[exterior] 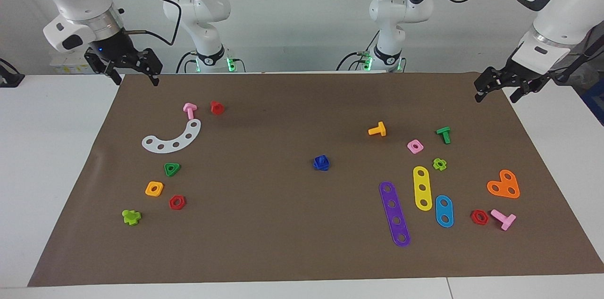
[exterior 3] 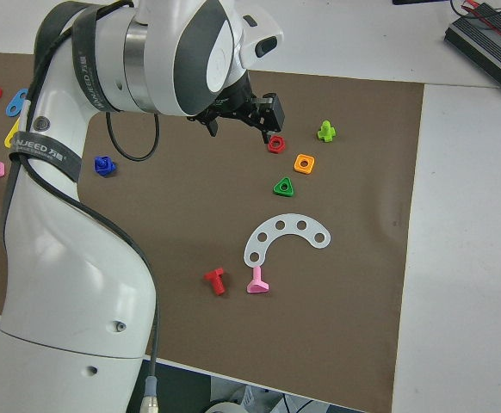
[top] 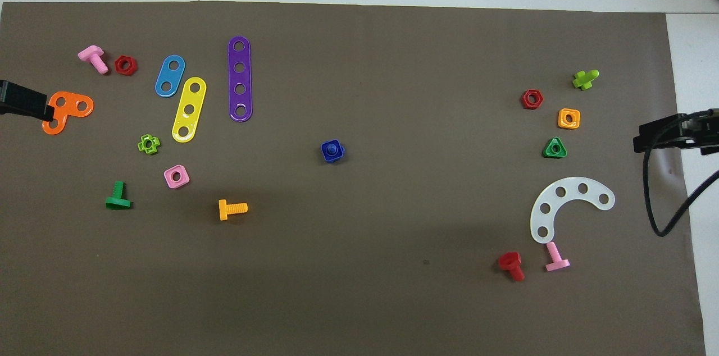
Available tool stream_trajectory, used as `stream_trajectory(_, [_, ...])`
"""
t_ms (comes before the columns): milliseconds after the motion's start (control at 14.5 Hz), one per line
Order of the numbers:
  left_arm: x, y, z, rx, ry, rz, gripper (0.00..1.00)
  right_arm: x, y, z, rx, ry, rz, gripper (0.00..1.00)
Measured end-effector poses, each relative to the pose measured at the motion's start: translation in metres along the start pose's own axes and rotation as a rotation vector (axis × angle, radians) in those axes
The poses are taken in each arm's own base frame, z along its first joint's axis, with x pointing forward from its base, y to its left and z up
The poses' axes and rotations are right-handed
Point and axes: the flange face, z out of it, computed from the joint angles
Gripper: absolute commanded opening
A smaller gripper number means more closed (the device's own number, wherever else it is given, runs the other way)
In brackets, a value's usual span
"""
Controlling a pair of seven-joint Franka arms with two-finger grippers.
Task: Unscrew and place screws in storage area
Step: 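Move the left gripper over the blue nut at the table centre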
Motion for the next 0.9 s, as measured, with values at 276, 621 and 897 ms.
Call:
stream_trajectory(276, [0.0,0.0,0.001,-0.001,-0.005,0.0,1.0,0.0,0.0,0.0,0.0,0.0,0.0,1.0])
stream_trajectory(621, [-0.006,0.02,0.02,-0.012,-0.029,0.025,1.0,0.0,0.0,0.0,0.0,0.0,0.0,1.0])
stream_trajectory(897, [-0.001,0.139,0.058,-0.012,-0.006,-0.053,1.0,0.0,0.0,0.0,0.0,0.0,0.0,1.0])
